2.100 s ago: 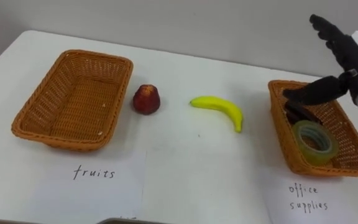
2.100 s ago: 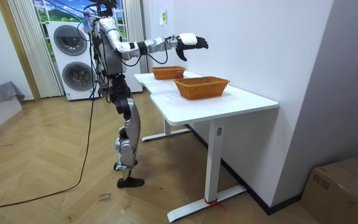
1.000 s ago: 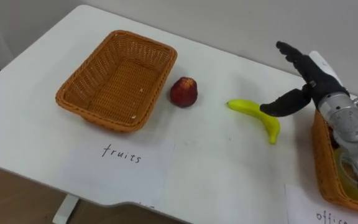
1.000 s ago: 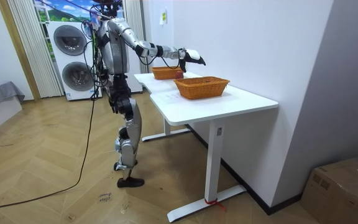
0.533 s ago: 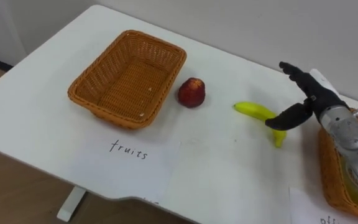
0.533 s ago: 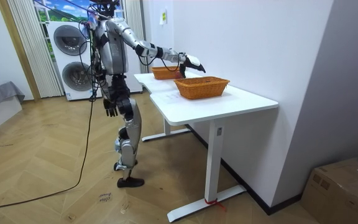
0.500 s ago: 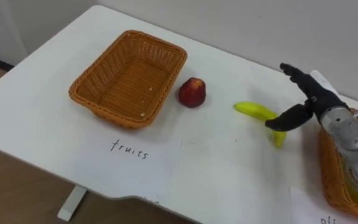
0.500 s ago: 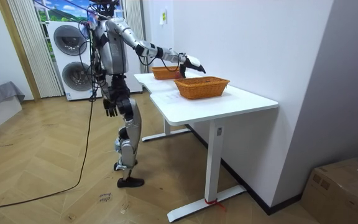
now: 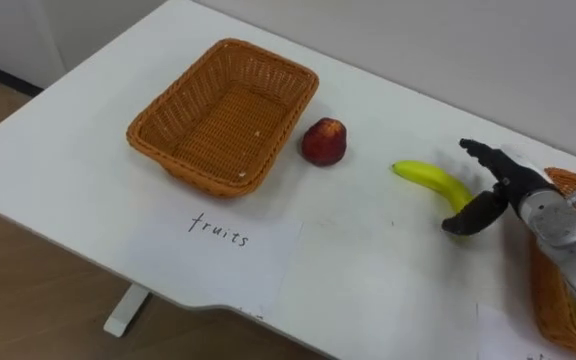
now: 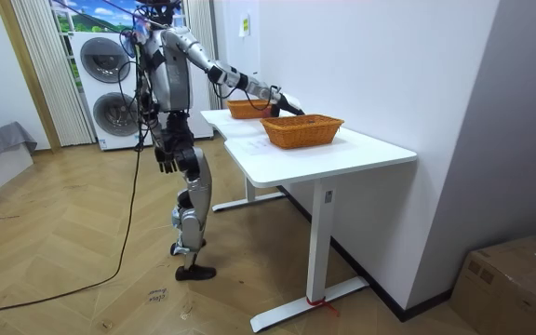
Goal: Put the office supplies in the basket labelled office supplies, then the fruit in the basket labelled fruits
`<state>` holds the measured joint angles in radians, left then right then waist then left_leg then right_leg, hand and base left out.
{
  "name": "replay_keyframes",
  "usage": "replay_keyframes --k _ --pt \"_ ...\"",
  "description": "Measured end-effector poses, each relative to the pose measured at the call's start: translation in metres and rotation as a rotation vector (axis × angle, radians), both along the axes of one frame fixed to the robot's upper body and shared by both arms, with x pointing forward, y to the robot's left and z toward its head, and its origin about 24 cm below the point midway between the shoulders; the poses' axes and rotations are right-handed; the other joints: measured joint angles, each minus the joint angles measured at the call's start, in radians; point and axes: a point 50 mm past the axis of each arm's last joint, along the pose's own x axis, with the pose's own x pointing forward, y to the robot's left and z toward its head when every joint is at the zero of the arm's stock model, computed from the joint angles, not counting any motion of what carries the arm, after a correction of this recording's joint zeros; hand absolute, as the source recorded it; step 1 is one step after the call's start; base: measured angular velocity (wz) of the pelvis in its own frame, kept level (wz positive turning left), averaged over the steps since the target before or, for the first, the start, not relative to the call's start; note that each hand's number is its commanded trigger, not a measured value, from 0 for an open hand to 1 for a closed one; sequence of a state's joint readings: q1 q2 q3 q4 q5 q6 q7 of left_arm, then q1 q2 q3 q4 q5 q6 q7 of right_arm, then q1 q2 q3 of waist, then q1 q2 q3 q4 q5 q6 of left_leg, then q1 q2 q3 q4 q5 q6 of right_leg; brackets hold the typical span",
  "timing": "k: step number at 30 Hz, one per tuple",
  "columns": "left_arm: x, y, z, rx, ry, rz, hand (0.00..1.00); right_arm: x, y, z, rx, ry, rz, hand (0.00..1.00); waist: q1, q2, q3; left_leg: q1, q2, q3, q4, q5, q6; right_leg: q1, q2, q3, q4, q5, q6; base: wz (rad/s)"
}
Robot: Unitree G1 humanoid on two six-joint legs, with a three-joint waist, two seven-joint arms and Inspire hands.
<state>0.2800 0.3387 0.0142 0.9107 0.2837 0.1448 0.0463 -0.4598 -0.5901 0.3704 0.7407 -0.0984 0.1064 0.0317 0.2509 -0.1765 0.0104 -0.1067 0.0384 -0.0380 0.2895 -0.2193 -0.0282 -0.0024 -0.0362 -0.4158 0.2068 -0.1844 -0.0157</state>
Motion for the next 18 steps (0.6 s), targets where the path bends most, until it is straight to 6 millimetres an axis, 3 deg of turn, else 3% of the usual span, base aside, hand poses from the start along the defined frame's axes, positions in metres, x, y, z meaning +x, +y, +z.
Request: replay_keyframes --k 9,18 --pt "0.012 -0.003 0.000 0.008 -0.022 -0.041 0.00 0.007 -0.007 0.006 0.001 -0.018 -0.035 0.00 0.001 0.016 0.0110 -0.030 0.001 -0.001 0.016 0.000 0.000 -0.019 0.002 -0.001 0.000 0.004 -0.006 0.01" --pt "0.017 -0.007 -0.001 0.001 -0.040 -0.045 0.00 0.009 -0.013 0.007 0.025 -0.029 -0.085 0.00 0.003 0.034 0.0086 -0.050 0.002 -0.004 0.024 0.005 -0.003 -0.046 0.001 0.002 0.018 0.008 -0.012 -0.01"
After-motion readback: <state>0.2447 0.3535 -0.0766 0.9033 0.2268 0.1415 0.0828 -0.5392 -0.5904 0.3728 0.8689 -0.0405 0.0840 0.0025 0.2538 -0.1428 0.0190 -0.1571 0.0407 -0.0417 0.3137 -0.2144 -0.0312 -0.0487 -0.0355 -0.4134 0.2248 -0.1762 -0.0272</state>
